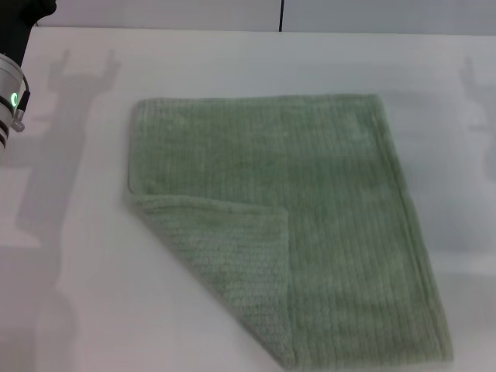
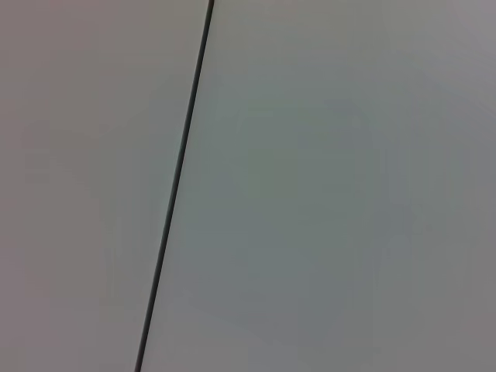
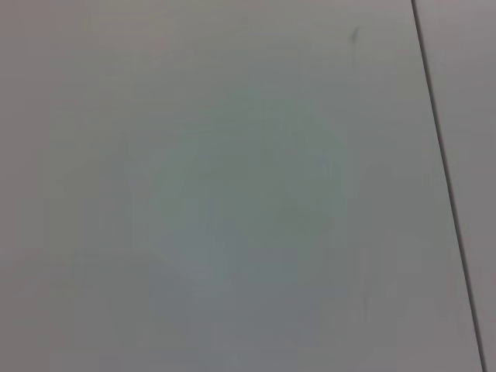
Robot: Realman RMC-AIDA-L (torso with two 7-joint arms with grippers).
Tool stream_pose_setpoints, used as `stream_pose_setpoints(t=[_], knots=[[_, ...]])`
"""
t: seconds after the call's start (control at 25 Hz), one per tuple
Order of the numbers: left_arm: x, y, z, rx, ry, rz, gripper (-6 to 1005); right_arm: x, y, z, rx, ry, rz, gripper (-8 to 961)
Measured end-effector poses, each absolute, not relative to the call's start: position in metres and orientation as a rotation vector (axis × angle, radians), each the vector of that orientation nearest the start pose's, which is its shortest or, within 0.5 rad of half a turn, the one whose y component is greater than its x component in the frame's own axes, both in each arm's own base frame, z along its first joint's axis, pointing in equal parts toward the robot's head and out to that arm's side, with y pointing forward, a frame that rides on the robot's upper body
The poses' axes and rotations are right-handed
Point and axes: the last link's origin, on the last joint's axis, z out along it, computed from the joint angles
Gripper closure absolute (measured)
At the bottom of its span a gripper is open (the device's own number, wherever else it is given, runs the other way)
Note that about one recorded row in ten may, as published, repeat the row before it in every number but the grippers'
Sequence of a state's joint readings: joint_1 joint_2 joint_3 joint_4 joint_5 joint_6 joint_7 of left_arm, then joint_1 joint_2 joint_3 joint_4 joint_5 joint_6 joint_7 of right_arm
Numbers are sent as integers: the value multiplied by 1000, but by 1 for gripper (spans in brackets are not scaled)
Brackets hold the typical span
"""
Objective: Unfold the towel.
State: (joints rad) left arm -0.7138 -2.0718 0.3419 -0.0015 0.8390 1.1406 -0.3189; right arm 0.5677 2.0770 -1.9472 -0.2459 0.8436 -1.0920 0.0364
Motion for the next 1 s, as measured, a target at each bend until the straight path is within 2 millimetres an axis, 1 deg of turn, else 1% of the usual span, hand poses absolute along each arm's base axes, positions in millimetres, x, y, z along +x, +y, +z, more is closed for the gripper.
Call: stream_pose_setpoints(t=[0.64,0.84,1.0], knots=[[-287,409,31,-1412,-591,-886,155,292,392,25,-1348,526,776,211],[-288,408,31,-1411,-593,-886,155,292,391,17,-1389,540,765,228],[-289,407,31,-1409,-595,-884,155,282,396,0,-1506,549,735,363]])
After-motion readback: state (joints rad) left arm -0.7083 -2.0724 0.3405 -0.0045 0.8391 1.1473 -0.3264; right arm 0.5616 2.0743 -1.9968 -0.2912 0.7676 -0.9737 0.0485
